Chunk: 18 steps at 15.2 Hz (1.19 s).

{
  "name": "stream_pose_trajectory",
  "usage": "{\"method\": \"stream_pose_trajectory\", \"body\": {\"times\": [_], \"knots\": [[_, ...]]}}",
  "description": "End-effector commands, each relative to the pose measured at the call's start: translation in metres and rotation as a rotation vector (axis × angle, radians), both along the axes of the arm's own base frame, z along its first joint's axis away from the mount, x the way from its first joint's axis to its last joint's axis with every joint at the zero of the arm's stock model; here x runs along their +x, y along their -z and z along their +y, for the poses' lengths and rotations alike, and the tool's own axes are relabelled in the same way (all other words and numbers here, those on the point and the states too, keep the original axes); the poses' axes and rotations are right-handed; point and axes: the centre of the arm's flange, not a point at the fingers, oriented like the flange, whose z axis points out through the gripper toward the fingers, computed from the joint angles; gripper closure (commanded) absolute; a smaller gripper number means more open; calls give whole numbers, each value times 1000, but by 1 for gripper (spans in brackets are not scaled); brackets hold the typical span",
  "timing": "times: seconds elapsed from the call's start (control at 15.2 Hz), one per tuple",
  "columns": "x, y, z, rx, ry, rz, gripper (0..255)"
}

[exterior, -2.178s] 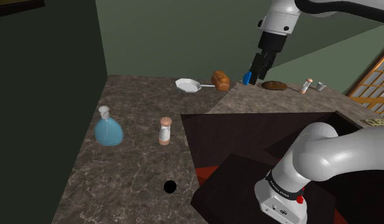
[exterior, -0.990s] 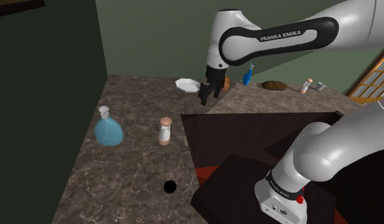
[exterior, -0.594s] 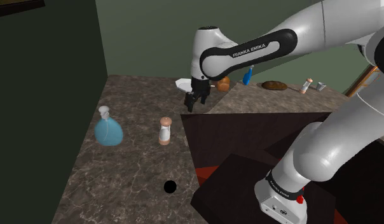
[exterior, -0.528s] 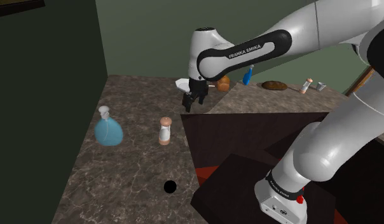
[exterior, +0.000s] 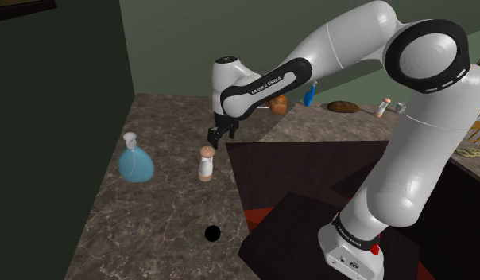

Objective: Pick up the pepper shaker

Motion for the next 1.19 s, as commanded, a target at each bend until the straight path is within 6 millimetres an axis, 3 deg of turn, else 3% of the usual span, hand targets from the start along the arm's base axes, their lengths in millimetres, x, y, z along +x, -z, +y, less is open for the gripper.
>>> {"method": "stream_pose_trajectory", "body": {"times": [0.0,0.33,0.79,0.92,0.99,1.12], "knots": [[19,19,5,-11,-1,-4,0],[58,61,18,-34,-2,-11,0],[58,101,18,-34,-2,-11,0],[58,101,18,-34,-2,-11,0],[58,102,19,-34,-2,-11,255],[58,101,19,-34,-2,-11,255]]}}
